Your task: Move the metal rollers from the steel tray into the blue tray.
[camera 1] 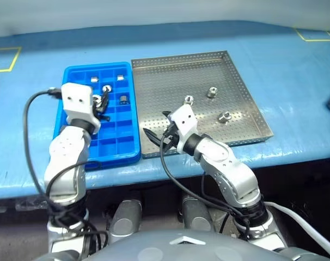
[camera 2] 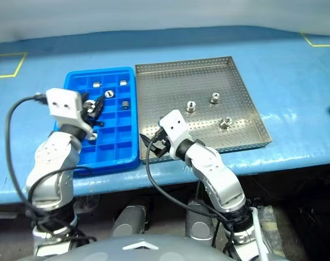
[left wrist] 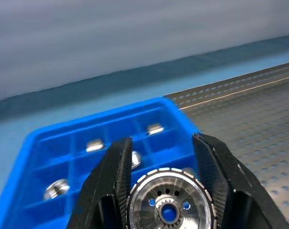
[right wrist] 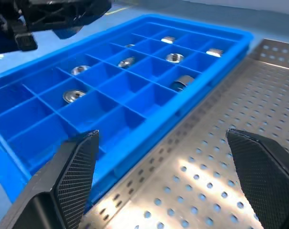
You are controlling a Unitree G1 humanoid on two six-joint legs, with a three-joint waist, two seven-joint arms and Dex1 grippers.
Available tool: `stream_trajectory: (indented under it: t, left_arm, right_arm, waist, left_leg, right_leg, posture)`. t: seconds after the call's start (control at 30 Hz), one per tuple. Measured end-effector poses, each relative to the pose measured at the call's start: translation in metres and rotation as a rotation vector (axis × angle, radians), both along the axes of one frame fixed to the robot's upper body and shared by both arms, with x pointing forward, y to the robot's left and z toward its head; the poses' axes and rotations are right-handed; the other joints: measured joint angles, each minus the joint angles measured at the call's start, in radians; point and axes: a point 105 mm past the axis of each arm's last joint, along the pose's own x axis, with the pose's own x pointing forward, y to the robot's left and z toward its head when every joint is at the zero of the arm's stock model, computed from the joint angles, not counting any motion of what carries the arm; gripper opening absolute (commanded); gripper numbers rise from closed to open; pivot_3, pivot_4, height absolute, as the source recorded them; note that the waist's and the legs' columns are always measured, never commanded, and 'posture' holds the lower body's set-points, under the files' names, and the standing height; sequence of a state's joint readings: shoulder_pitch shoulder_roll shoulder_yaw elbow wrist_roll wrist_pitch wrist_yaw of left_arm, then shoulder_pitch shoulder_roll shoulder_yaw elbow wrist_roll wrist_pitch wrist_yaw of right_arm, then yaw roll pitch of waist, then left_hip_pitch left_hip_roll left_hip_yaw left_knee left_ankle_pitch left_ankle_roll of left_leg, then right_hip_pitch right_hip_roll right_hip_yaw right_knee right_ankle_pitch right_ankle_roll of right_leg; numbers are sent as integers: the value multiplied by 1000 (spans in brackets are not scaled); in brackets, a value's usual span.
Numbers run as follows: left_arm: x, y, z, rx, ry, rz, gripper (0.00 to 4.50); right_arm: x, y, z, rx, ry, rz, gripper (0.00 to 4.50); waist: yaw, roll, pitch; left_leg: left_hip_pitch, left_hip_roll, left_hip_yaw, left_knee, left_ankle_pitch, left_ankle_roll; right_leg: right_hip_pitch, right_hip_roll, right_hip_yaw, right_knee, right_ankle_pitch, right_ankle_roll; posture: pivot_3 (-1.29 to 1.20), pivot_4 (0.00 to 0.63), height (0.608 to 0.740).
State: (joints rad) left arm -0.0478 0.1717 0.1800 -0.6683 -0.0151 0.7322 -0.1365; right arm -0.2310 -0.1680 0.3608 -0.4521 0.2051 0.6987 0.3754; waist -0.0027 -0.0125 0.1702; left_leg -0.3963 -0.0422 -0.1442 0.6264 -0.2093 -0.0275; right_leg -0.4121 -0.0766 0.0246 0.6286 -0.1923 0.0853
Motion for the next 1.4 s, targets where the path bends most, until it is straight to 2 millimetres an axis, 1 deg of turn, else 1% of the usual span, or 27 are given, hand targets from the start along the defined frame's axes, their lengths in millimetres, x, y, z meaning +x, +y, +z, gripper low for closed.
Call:
stream_trajectory:
  t: [0.07, 0.13, 0.27, 0.4, 0.57, 0.6, 0.63, 0.73, 0.8, 0.83, 0.97, 1.03, 1.13, 1.17, 1.2, 1.23, 1.3, 1.33, 1.4]
  left_arm:
    - [-12, 8, -6, -5, 22, 67, 1722]
    - [-19, 12, -12, -8, 46, 101, 1722]
    - [-37, 23, -26, -18, 103, 191, 1722]
    - [-49, 33, -43, -37, 174, 278, 1722]
    - [-54, 36, -51, -63, 202, 315, 1722]
    - [-54, 35, -54, -79, 211, 312, 2457]
    - [-54, 33, -55, -90, 218, 305, 2682]
    - [-51, 28, -56, -129, 217, 277, 3665]
    - [-48, 27, -52, -128, 204, 265, 4342]
    - [-46, 26, -49, -126, 195, 258, 4471]
    - [-42, 24, -43, -128, 171, 234, 4471]
    - [-39, 21, -36, -104, 134, 199, 4471]
    - [-32, 3, -22, -63, 60, 72, 4471]
    - [-32, -6, -21, -56, 48, 12, 4471]
    - [-32, -18, -20, -31, 39, -76, 4471]
    - [-33, -27, -20, -21, 36, -132, 4471]
    - [-39, -51, -23, -7, 39, -287, 4471]
    - [-42, -61, -25, -8, 42, -345, 4471]
    - [-48, -73, -27, -2, 44, -425, 4471]
  right_arm:
    - [0, 5, 0, 3, 1, 31, 4500]
    - [-1, 8, 1, 6, -2, 52, 4500]
    - [-3, 14, -2, 7, 15, 90, 4500]
    - [-7, 18, -4, 3, 19, 118, 4500]
    - [-7, 18, -4, 1, 19, 120, 4500]
    - [-7, 18, -4, 1, 20, 119, 4500]
    - [-7, 18, -5, 0, 21, 117, 4500]
    - [-6, 16, -7, -5, 25, 103, 4500]
    - [-6, 15, -7, -6, 26, 95, 4500]
    - [-5, 14, -8, -7, 27, 92, 4500]
    - [-1, 7, -8, -4, 30, 50, 4500]
    - [7, 3, -4, 18, 21, -19, 4500]
    - [34, -8, 3, 31, -3, -207, 4500]
    - [44, -13, 5, 35, -13, -283, 4500]
    - [60, -21, 9, 45, -24, -407, 4500]
    - [69, -28, 13, 50, -36, -478, 4500]
    - [90, -40, 19, 45, -49, -630, 4500]
    - [97, -45, 20, 32, -52, -685, 4500]
    - [111, -54, 14, -4, -40, -780, 4500]
  waist:
    - [16, 0, 0]
    - [29, -1, 0]
    - [40, -1, 0]
    - [45, -1, 0]
    - [49, -1, 0]
    - [49, -1, -1]
    - [49, -1, -1]
    - [48, -1, -1]
    - [47, -1, -1]
    - [46, -1, -1]
    - [46, -1, -1]
    - [46, -1, -1]
    - [45, 0, -1]
    - [45, -1, -1]
    - [44, 0, -1]
    - [43, 0, -1]
    - [40, 0, -1]
    - [40, 1, -1]
    - [38, 1, -1]
  left_leg:
    - [0, 0, 0, 0, 0, 0]
    - [0, 0, -1, 1, 0, -1]
    - [1, 1, -1, 0, 1, -1]
    - [0, 1, -1, 0, 1, -1]
    - [0, 1, -1, 0, 1, -1]
    - [0, 1, -1, 0, 1, -1]
    - [0, 1, -1, 0, 1, -1]
    - [0, 1, -1, 0, 0, -2]
    - [0, 1, -1, 0, 0, -2]
    - [0, 1, -1, 0, 0, -2]
    - [0, 1, -1, 0, 0, -2]
    - [0, 1, -1, -1, 0, -2]
    - [0, 1, 0, -1, 1, -3]
    - [0, 1, 0, -1, 1, -3]
    - [0, 1, 0, -1, 1, -3]
    - [0, 1, 0, -1, 1, -3]
    - [0, 1, 1, -2, 1, -3]
    - [0, 1, 1, -3, 1, -3]
    - [0, 1, 1, -6, 1, -3]
  right_leg:
    - [0, 0, 0, 0, -1, -1]
    - [0, 0, -1, 1, -1, -2]
    - [0, 0, -1, 1, -2, -3]
    - [-1, 0, -2, 1, -3, -5]
    - [-1, 0, -2, 1, -3, -5]
    - [0, 0, -2, 1, -3, -5]
    - [-1, 0, -2, 1, -3, -5]
    - [-1, 0, -3, 1, -3, -5]
    - [-1, 0, -3, 1, -3, -6]
    - [-1, 0, -3, 1, -3, -6]
    - [-1, 0, -3, 1, -3, -6]
    - [-1, 0, -3, 1, -3, -6]
    - [-2, 0, -3, 1, -3, -7]
    - [-2, 0, -3, 1, -3, -7]
    - [-2, 0, -3, 1, -3, -7]
    - [-2, 0, -3, 1, -3, -7]
    - [-3, 0, -3, 1, -3, -8]
    - [-3, 0, -2, 1, -3, -8]
    - [-4, 0, -3, 1, -3, -10]
  posture:
    - [179, 150, 740]
    - [202, 150, 740]
    - [202, 150, 740]
    - [218, 150, 740]
    - [200, 150, 740]
    - [200, 150, 740]
    - [200, 150, 740]
    - [180, 150, 740]
    - [179, 150, 740]
    - [179, 150, 740]
    - [178, 150, 740]
    - [173, 150, 740]
    - [158, 150, 740]
    - [153, 150, 740]
    - [150, 150, 740]
    - [150, 150, 740]
    - [158, 150, 740]
    - [166, 150, 740]
    - [176, 150, 740]
